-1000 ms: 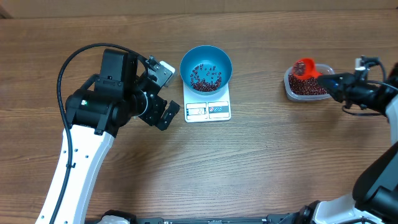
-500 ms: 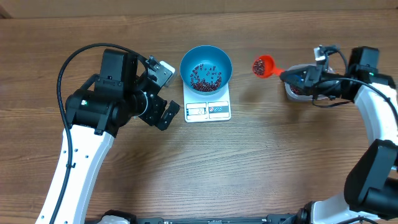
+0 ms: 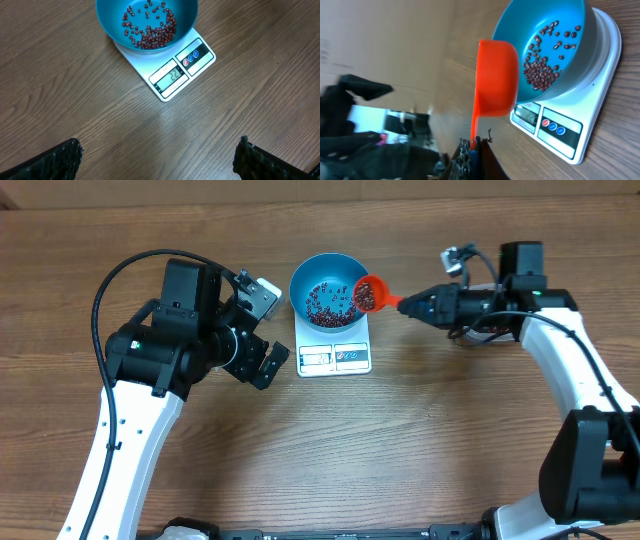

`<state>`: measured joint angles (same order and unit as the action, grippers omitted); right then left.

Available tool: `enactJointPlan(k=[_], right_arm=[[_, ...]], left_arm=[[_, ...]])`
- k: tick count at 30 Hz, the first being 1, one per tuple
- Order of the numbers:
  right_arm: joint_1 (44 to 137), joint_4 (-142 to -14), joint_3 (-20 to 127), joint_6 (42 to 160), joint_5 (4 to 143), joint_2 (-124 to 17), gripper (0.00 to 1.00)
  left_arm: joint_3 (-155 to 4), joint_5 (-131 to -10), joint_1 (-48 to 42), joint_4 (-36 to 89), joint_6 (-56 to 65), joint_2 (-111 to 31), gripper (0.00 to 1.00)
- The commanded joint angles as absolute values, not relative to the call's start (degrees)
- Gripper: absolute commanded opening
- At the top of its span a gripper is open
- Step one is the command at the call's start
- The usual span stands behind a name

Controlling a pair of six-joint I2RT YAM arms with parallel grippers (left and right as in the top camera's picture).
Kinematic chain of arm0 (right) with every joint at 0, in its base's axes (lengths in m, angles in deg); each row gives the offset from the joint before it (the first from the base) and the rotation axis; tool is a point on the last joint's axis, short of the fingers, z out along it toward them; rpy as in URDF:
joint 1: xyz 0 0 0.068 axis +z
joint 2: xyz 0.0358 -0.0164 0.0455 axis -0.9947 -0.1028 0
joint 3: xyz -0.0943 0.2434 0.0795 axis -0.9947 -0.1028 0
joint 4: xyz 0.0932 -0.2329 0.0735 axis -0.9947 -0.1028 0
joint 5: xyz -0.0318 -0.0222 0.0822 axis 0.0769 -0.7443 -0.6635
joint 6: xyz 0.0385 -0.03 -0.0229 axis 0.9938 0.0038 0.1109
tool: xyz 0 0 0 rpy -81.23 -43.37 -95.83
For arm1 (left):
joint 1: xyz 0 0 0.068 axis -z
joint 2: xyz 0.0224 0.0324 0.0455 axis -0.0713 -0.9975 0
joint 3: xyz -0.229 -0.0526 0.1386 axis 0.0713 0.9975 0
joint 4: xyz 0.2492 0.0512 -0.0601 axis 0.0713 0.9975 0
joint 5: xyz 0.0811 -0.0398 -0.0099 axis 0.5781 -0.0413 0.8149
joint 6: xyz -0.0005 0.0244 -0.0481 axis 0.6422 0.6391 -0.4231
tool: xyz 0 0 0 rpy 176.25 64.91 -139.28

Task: Scoop item into bowl and weigh 150g on scale
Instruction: 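Carry the filled scoop left over the blue bowl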

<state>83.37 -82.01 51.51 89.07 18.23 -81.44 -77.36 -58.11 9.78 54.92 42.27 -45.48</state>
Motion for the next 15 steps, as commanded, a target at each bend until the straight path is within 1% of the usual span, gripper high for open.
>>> enactJointPlan(k=[1,5,11,15], right_arm=[[86.06,-80.39,52.07,89.01,24.03,-81.61,0.04],[89.07,-77.83,52.07,89.01,27.72,-81.61,0.04],[93.23,-73.16,52.07,88.64,38.65,-81.61,0.04],[95.19,-69.88,52.07,86.63,40.97,-81.61,0.04]], left_arm=[[-78.59,-59.22,9.8,54.94,41.73,-44.94,1.0],[-78.59,-59.22,9.8,54.94,41.73,-44.94,1.0],[-78.59,-59.22,9.8,54.94,41.73,-44.94,0.99],[-78.59,-59.22,9.8,54.96,41.73,-44.94,1.0]])
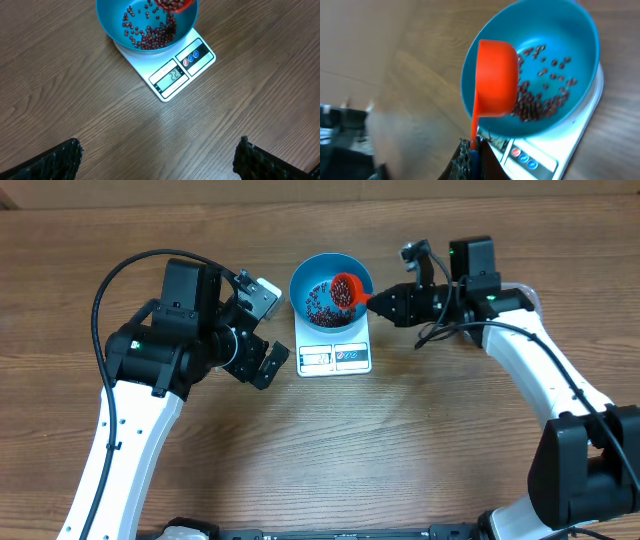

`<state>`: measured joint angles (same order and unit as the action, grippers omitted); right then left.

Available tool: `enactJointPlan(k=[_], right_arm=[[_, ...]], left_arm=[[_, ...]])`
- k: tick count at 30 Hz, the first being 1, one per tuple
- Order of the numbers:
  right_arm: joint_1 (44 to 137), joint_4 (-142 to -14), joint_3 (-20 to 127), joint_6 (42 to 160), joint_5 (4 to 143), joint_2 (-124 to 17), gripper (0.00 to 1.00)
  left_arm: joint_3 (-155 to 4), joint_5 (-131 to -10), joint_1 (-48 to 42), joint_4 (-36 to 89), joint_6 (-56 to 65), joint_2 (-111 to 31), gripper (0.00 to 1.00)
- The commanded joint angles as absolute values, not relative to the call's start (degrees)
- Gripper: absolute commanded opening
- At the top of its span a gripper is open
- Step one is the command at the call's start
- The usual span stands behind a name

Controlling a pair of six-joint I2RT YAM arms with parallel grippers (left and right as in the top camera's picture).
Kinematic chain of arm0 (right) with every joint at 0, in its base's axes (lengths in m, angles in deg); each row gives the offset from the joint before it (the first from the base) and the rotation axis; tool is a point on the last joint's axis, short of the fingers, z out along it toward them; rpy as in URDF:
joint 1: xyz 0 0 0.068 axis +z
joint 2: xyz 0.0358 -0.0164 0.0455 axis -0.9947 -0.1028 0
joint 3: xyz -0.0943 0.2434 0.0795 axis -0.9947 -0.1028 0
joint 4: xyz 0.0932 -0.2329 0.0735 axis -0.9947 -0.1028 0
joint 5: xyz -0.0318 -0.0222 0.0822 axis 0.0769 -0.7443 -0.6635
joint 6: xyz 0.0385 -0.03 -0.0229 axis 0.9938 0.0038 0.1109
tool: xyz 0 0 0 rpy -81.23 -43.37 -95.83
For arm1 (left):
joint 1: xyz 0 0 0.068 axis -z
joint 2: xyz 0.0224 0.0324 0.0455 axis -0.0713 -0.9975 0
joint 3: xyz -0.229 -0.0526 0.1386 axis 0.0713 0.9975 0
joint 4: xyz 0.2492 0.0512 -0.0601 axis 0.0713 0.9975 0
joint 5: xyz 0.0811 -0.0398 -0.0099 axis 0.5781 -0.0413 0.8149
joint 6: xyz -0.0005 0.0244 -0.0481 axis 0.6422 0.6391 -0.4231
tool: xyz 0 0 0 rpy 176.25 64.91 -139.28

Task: Scoop item into bowl and weigh 150g on scale
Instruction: 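Carry the filled scoop left over the blue bowl, then tilt the scoop to pour beans into the blue bowl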

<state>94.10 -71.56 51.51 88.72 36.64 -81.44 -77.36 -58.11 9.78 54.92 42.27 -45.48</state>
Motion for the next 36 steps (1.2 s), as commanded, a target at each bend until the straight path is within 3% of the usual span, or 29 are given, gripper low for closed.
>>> enactJointPlan(k=[1,7,36], right_arm=[[95.65,-69.22,52.07,85.01,40.97,-81.61,0.04],[97.6,-67.63,52.07,72.88,41.82,-81.61,0.08],[97.6,-64.83,52.07,64.22,42.02,-81.61,0.04]], left_arm=[[-78.59,-59.22,9.8,54.94,41.73,-44.94,1.0],[-78.59,-59.22,9.8,54.96,41.73,-44.94,1.0],[-78.59,-59.22,9.8,54.96,41.73,-44.94,1.0]])
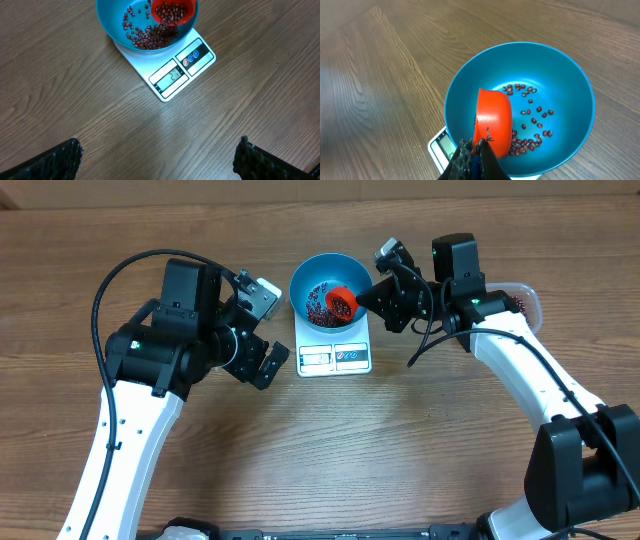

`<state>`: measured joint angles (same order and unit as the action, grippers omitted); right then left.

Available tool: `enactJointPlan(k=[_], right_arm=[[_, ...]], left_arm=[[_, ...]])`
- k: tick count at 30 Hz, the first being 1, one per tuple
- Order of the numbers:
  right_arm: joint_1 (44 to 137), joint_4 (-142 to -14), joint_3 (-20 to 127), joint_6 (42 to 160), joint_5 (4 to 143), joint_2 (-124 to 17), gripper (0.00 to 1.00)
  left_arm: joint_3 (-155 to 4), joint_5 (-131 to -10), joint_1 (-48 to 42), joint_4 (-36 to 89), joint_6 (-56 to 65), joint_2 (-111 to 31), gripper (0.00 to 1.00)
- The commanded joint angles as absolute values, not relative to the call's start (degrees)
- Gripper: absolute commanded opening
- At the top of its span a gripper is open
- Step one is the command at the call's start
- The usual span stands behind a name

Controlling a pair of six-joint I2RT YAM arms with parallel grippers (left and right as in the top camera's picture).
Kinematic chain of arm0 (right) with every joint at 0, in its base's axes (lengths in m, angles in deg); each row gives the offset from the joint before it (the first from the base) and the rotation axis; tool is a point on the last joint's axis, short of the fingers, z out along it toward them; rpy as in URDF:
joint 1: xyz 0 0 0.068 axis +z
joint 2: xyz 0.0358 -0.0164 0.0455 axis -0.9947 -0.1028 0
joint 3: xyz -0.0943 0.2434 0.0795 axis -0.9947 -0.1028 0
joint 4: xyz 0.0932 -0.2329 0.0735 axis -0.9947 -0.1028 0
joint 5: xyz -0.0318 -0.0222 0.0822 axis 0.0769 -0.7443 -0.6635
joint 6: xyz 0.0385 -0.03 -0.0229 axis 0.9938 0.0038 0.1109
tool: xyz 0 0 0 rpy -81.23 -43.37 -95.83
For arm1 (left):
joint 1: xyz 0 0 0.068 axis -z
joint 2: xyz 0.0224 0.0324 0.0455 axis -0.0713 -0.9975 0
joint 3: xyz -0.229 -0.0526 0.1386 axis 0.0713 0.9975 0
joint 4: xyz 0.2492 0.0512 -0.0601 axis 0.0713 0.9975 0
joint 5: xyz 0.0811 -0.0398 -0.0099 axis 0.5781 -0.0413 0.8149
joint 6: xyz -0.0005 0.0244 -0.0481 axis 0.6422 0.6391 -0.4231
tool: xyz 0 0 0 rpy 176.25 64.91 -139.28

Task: Scoop item into bowl and weigh 150g on scale
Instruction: 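Tilt the scoop to pour beans into the blue bowl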

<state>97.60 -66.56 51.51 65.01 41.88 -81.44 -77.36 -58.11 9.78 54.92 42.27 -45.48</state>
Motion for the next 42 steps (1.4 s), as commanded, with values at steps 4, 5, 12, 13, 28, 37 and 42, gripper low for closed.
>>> enactJointPlan(k=[4,5,12,13,28,37,42], right_arm=[[97.6,-62.8,52.07,63.74,41.99,-81.61,0.04],[97.6,-62.53,52.07,62.56,41.95,-81.61,0.04],[97.6,-62.43,52.07,53.29,41.88,-81.61,0.04],[97.6,-62.43,52.07,51.92,41.8,-81.61,0.04],[97.6,-60.72,52.07,46.04,41.8,-81.61,0.04],[97.6,-57.03,52.07,39.96,41.8,-81.61,0.04],[97.6,-54.88,52.1,41.01,41.75,-81.07,0.04]], left_arm=[[-78.59,-59.22,9.8,54.96,41.73,-44.94,1.0],[-78.59,-59.22,9.8,54.94,41.73,-44.94,1.0],[-78.59,-59.22,9.8,54.96,41.73,-44.94,1.0],[-78.59,-59.22,9.8,54.94,41.73,-44.94,1.0],[-78.57,-59.22,9.8,54.96,41.73,-44.94,1.0],[-78.57,-59.22,9.8,54.96,41.73,-44.94,1.0],[-78.57,-59.22,9.8,54.94,41.73,-44.94,1.0]])
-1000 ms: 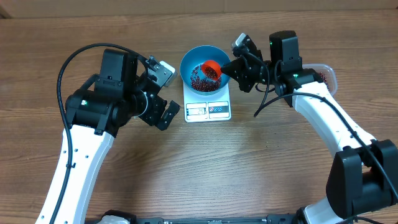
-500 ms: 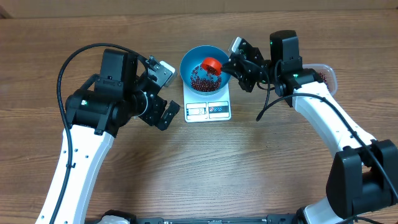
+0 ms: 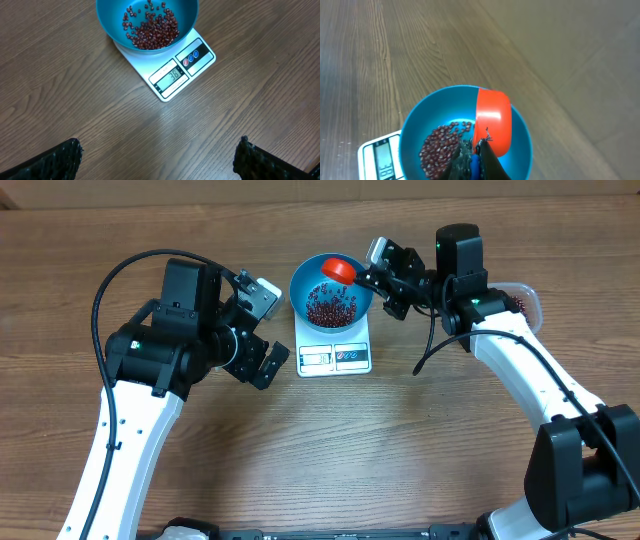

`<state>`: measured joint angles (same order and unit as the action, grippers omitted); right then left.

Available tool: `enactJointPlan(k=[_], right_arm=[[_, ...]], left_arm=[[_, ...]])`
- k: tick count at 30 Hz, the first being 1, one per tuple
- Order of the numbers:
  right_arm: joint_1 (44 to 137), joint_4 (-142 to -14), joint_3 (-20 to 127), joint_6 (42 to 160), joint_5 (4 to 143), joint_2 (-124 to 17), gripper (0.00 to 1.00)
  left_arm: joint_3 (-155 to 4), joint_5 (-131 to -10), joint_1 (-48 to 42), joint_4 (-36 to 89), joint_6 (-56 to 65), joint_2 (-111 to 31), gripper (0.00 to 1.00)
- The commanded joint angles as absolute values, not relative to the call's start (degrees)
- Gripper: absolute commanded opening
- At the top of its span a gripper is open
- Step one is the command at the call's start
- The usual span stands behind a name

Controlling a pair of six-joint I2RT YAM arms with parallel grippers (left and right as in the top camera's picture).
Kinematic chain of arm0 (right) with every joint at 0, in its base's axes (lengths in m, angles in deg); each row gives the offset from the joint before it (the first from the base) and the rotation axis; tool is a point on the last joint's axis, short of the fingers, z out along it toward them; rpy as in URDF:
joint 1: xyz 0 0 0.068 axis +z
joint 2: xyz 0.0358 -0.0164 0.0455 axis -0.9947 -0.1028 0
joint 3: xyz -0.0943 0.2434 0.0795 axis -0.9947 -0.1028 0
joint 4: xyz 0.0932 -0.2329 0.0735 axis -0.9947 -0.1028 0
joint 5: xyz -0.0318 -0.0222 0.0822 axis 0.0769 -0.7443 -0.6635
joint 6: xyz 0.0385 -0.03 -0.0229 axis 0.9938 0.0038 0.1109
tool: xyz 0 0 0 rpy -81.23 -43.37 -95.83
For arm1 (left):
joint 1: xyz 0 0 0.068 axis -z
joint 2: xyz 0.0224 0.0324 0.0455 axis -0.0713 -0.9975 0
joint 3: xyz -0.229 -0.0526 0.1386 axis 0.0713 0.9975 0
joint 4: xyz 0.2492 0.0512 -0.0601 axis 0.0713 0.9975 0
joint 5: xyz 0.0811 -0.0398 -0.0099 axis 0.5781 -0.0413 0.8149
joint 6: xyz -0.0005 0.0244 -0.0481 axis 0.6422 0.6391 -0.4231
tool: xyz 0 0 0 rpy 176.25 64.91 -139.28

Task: Scoop item into bowl and weigh 150g on scale
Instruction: 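Tilt the scoop to pour beans into the blue bowl, then carry the empty scoop right back to the bean tub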

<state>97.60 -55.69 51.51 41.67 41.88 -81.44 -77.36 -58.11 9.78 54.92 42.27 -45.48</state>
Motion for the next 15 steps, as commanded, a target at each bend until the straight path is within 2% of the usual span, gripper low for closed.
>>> enactJointPlan(k=[1,4,8,10,15], right_arm=[[97.6,-54.91,52.14,41.97,41.73,-80.43,0.03],[96.64,-54.99,52.14,47.09,41.8,-77.29,0.04],[92.79,-55.04,52.14,60.18,42.08,-71.69,0.04],[88.2,-56.26,52.14,69.47,44.55,-67.38,0.04],[78.04,-63.54,52.12,76.72,45.73,-62.1,0.04]], left_arm=[[-78.57,-59.22,9.8,54.96,41.73,-44.94,1.0],[-78.57,-59.22,9.8,54.96,41.73,-44.94,1.0],[-78.57,-59.22,9.8,54.94,41.73,-44.94,1.0],[-78.57,-59.22,9.8,54.96,41.73,-44.94,1.0],[-78.57,-59.22,9.8,54.96,41.73,-44.94,1.0]])
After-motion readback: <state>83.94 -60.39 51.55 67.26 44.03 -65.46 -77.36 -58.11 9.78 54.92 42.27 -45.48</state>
